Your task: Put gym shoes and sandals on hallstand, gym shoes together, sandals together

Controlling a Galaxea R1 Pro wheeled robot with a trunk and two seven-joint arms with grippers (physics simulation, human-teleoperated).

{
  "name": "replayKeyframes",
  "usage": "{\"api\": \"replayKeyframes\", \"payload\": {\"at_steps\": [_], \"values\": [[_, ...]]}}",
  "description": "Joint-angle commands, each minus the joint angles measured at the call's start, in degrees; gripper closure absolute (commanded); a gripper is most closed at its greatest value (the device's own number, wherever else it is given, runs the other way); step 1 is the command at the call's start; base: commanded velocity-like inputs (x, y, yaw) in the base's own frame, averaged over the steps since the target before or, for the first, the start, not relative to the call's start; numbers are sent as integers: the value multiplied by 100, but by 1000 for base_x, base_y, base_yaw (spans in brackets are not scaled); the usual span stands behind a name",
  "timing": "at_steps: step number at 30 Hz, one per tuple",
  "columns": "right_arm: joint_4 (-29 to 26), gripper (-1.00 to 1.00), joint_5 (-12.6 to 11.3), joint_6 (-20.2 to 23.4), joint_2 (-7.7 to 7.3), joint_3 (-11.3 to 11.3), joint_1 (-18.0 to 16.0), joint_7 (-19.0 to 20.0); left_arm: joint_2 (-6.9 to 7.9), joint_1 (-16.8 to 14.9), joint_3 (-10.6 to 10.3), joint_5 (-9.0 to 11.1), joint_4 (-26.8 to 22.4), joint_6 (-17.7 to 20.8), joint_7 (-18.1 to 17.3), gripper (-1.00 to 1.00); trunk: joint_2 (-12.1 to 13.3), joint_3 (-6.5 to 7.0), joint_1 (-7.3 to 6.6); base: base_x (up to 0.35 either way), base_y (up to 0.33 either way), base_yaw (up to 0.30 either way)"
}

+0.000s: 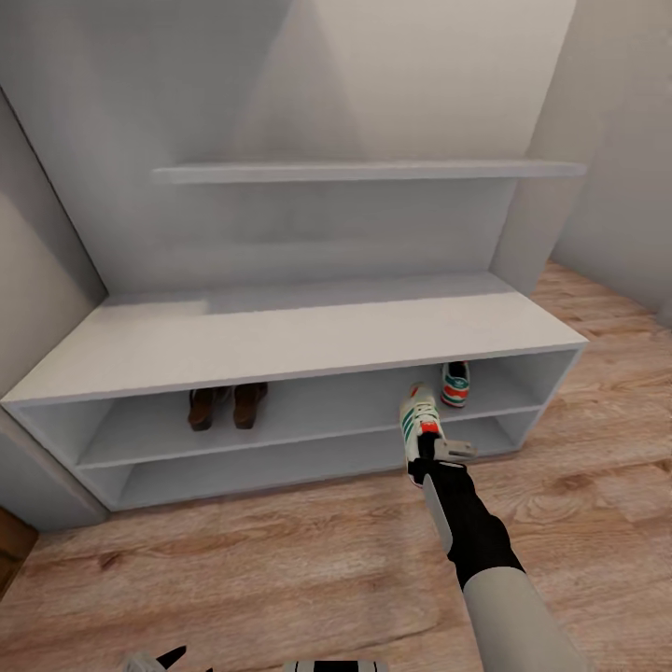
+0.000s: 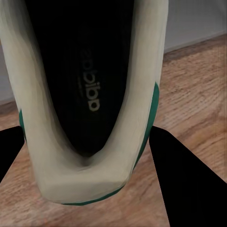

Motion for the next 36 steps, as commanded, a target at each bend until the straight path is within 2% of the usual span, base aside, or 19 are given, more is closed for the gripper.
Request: {"api": "replayKeyframes", "payload": {"at_steps": [1,8,18,26,36], "values": [[-7,100,36,35,6,-12,-3,4,0,-3,9,4,6,-29,-19,-100,-2,-5,-1,21,20,-43],[-7,100,36,35,6,-12,-3,4,2,3,18,6,6,-36,-23,-100,-2,-5,-1,19,12,-14],[-7,100,36,35,6,-13,-3,4,9,7,62,5,6,-38,-25,-100,-2,-5,-1,188,140,-1],[-7,100,36,35,6,-13,-3,4,6,14,69,7,6,-39,-29,-100,-2,-5,-1,64,30,0],[-7,100,37,35,6,-19,-3,4,-7,14,45,8,6,-31,-24,-100,-2,-5,-1,269,-52,0]]}}
